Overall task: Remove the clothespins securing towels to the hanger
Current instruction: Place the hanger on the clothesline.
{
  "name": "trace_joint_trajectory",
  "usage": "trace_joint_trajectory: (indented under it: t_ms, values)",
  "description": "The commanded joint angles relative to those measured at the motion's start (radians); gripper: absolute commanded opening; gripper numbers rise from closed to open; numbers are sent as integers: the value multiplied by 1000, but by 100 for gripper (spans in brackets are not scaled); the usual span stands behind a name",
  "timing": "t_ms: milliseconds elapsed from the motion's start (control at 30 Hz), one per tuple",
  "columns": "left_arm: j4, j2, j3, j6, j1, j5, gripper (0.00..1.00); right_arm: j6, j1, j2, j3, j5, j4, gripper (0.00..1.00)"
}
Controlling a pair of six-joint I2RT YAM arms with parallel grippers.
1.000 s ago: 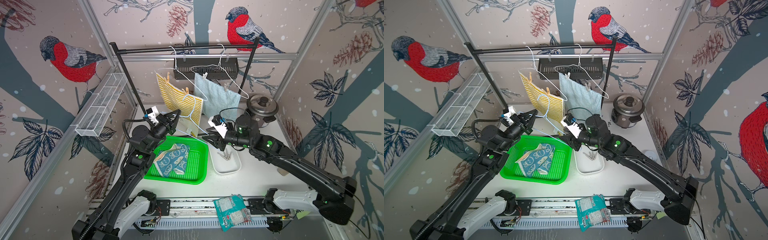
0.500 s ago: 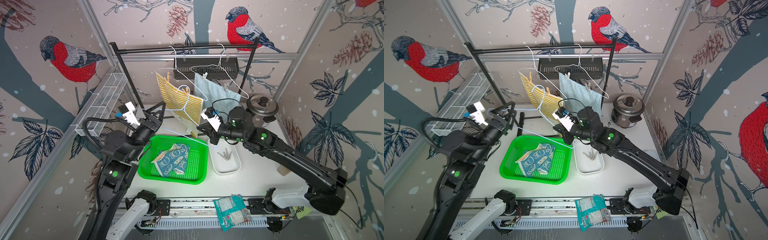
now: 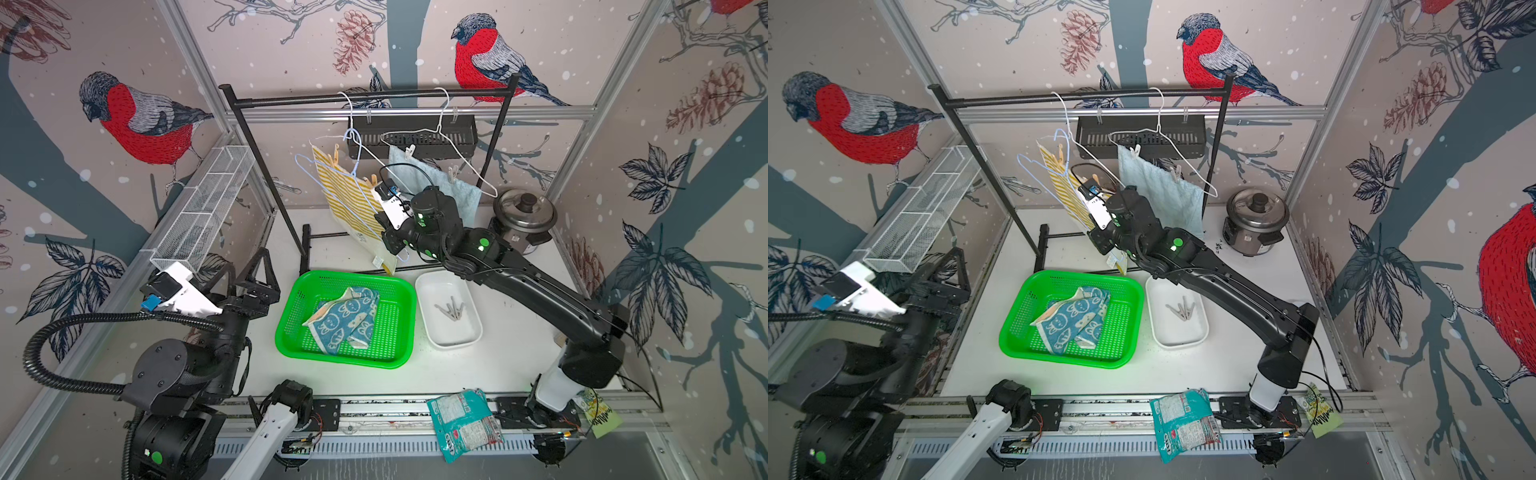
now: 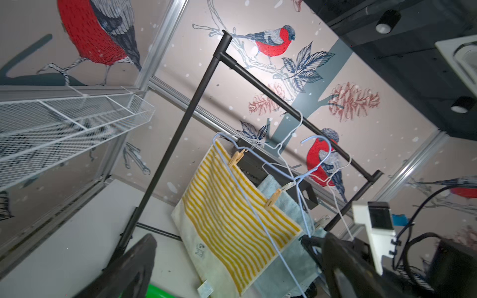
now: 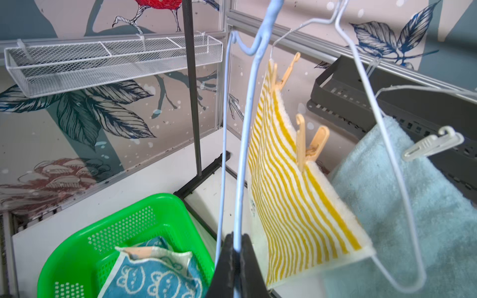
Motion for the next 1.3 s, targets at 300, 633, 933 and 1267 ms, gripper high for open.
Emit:
trace_joint_trajectory:
  t_ms: [300, 633, 933, 1267]
  values:
    - [-62, 9, -27, 114, 2, -96, 98, -92, 2, 254, 352, 82, 32, 0]
    - [-50, 9, -66, 122, 2, -103, 99, -113, -37, 382, 498, 10, 156, 0]
    - [-45, 21, -72, 129, 2, -122, 99, -86, -77, 440, 525, -45, 246, 0]
    - [-26, 40, -87, 126, 2, -137, 98, -58, -119, 491, 551, -95, 303, 0]
